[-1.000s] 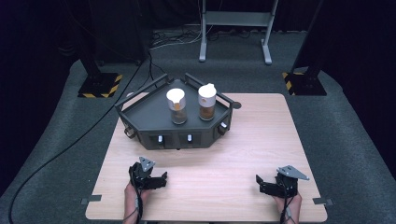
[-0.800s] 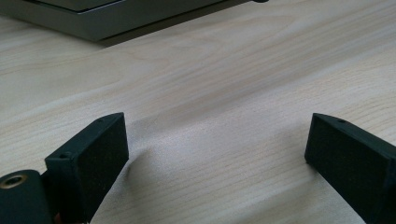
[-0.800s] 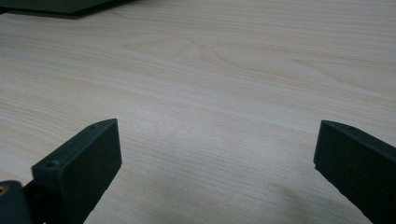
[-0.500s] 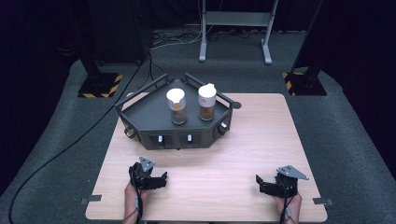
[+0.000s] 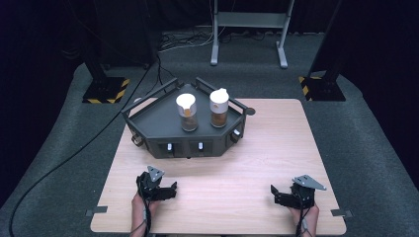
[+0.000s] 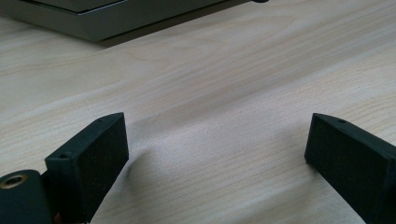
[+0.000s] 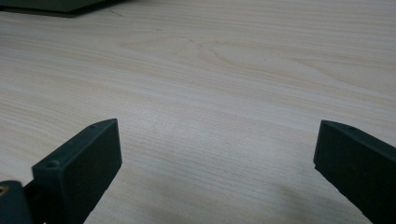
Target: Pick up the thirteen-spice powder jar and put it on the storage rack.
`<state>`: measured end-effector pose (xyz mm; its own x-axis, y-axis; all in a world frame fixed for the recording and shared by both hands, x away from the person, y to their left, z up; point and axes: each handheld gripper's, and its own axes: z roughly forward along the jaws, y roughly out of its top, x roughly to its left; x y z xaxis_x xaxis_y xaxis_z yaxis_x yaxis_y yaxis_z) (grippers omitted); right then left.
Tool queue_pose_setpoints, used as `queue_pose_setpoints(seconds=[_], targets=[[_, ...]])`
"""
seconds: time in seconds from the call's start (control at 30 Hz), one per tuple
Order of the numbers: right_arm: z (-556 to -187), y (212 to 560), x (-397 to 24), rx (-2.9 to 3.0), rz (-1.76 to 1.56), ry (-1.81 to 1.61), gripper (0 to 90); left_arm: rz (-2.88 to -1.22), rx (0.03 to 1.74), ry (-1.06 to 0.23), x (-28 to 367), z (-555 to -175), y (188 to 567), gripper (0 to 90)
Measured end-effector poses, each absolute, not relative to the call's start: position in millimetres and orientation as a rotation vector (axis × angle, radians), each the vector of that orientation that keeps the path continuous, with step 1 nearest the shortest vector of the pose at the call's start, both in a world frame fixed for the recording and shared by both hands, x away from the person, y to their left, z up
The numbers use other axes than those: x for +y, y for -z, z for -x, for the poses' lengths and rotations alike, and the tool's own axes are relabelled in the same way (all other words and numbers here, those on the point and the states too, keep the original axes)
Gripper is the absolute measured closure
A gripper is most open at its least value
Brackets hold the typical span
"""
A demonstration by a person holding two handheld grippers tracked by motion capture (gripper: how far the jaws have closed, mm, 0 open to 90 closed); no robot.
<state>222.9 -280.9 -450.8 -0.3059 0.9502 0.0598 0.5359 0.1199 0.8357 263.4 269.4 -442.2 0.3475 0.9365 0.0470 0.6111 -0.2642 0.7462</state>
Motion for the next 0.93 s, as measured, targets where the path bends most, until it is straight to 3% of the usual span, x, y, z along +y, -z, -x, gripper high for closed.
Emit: queue_pose_setpoints(seconds=[0.93], targets=[[-224.2,449.6,-278.5,1.916,-1.426,-1.065,0.0,-1.982,1.345,-0.665,268.7,-263.0,442.1,5.9]])
